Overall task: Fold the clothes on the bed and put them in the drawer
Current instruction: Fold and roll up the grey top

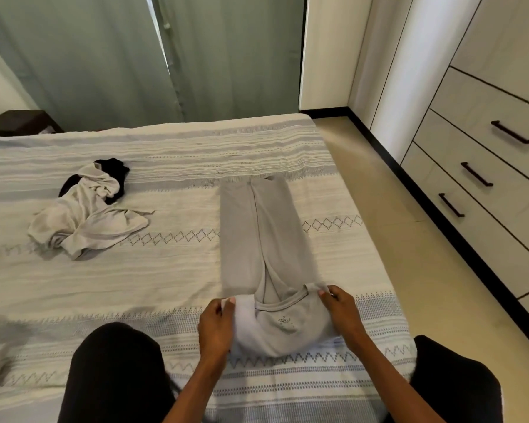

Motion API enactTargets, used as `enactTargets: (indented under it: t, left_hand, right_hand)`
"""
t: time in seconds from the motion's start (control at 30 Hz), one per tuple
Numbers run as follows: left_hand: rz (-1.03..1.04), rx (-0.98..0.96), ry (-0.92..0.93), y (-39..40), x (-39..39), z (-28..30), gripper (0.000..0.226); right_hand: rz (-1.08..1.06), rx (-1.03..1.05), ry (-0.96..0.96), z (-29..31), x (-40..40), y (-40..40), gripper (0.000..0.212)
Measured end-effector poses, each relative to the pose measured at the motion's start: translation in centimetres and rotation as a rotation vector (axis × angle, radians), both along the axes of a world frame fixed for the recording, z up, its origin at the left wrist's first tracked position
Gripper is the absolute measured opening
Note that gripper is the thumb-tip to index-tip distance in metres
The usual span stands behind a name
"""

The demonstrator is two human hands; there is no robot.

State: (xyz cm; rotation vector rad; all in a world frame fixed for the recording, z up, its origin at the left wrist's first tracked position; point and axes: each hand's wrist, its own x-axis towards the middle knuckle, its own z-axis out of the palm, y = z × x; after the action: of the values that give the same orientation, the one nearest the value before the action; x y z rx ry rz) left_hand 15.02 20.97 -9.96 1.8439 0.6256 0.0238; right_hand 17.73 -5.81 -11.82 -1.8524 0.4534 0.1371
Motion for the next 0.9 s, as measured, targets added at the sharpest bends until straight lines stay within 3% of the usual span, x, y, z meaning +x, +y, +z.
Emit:
enactTargets:
  t: [0.3, 0.57, 0.8, 0.9]
  left_hand:
    - [-0.039, -0.034, -0.211, 0.4, 11.4, 2.2, 0.030]
    - [-0.073, -0.017, -0.265, 1.7, 27.6, 1.5, 0.027]
    - [-0.078, 0.018, -0.321, 3.9, 41.6, 0.2, 0.033]
    - [-0.080, 0.133, -0.291, 5.4, 45.0, -1.8, 0.032]
  right_hand:
    - [-0.081, 0.296, -0.091, 2.5, 10.1, 2.9, 0.017]
    - [-0.038, 0.339, -0.152, 3.6, 27.6, 5.1, 0.025]
    - [-0.073, 0.609, -0.074, 1.3, 41.6, 5.4, 0.027]
    - [-0.059, 0.364, -0.071, -0.7, 45.0, 5.3, 0.028]
